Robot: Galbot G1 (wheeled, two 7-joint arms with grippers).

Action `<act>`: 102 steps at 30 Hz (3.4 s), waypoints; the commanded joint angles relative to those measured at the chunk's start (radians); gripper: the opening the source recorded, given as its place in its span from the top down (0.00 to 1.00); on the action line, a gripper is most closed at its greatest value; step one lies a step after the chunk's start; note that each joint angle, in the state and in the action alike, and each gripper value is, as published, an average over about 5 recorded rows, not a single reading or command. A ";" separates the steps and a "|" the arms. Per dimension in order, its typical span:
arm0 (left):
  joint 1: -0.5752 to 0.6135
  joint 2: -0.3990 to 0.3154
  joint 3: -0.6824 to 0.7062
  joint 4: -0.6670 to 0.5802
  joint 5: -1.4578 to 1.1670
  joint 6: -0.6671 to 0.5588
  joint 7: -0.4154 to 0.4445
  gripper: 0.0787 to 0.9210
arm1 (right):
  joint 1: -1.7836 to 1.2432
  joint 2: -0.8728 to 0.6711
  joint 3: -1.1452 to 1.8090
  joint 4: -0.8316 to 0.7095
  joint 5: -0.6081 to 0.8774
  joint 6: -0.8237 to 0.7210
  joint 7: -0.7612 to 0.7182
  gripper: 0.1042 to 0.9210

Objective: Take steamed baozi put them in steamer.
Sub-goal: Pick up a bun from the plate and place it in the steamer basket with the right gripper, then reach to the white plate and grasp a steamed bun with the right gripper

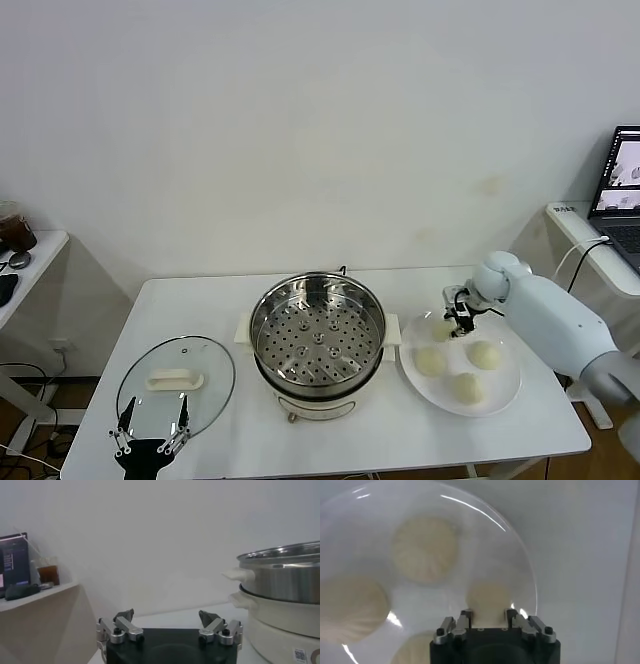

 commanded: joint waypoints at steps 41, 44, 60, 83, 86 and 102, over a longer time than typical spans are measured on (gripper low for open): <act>-0.025 0.040 -0.017 0.014 -0.025 -0.002 0.005 0.12 | 0.588 0.378 -0.647 0.307 0.323 0.534 0.033 0.59; -0.027 0.037 -0.019 0.015 -0.025 -0.002 0.005 0.12 | 0.548 0.406 -0.637 0.261 0.237 0.586 0.055 0.58; -0.033 0.030 -0.018 0.020 -0.017 -0.014 0.002 0.12 | 0.493 0.462 -0.578 0.101 -0.042 0.732 0.103 0.53; -0.017 0.024 -0.035 -0.013 -0.023 -0.017 0.002 0.12 | 0.693 0.234 -0.619 0.381 0.394 0.352 0.022 0.12; -0.014 0.027 -0.037 -0.024 -0.029 -0.016 0.004 0.12 | 0.757 0.108 -0.664 0.491 0.534 0.120 0.008 0.12; -0.023 0.041 -0.040 -0.054 -0.028 -0.013 0.007 0.12 | 0.653 -0.341 -0.715 0.680 0.602 -0.332 0.008 0.12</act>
